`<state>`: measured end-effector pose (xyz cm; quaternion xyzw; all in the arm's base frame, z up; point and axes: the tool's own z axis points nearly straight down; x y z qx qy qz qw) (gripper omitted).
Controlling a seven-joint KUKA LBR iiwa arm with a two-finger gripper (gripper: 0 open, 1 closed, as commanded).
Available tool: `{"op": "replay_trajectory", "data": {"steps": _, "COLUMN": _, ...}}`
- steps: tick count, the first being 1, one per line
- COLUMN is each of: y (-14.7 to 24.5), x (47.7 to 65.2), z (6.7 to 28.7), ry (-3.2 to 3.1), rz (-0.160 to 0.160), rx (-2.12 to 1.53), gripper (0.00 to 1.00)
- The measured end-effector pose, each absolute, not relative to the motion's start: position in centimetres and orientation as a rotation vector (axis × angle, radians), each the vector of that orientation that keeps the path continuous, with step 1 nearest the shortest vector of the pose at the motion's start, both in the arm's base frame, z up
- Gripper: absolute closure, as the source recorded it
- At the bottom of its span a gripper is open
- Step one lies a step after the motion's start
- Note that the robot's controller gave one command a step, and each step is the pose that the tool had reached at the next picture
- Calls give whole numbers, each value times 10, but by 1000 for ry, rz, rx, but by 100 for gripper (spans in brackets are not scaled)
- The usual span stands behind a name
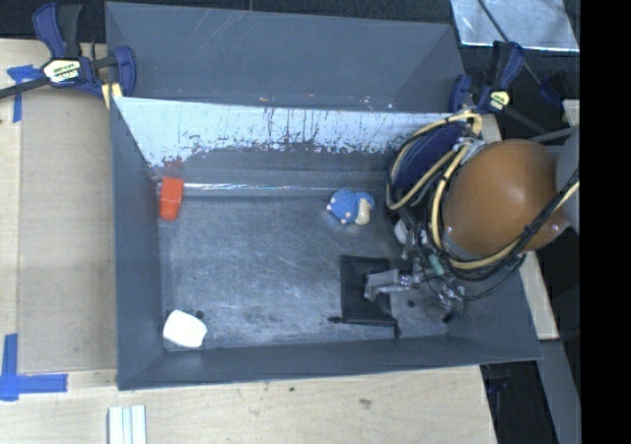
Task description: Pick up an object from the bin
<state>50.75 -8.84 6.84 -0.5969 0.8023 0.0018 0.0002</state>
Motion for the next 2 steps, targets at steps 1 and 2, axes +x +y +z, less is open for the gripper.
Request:
{"op": "replay_trajectory", "data": {"steps": 1, "y": -88, "x": 508, "z": 69, "ry": 2520, "rz": 5, "rx": -1873, "gripper": 100}}
{"op": "replay_trajectory", "data": {"steps": 2, "y": -88, "x": 510, "z": 184, "ry": 2516, "rz": -10, "rx": -1868, "gripper": 100}}
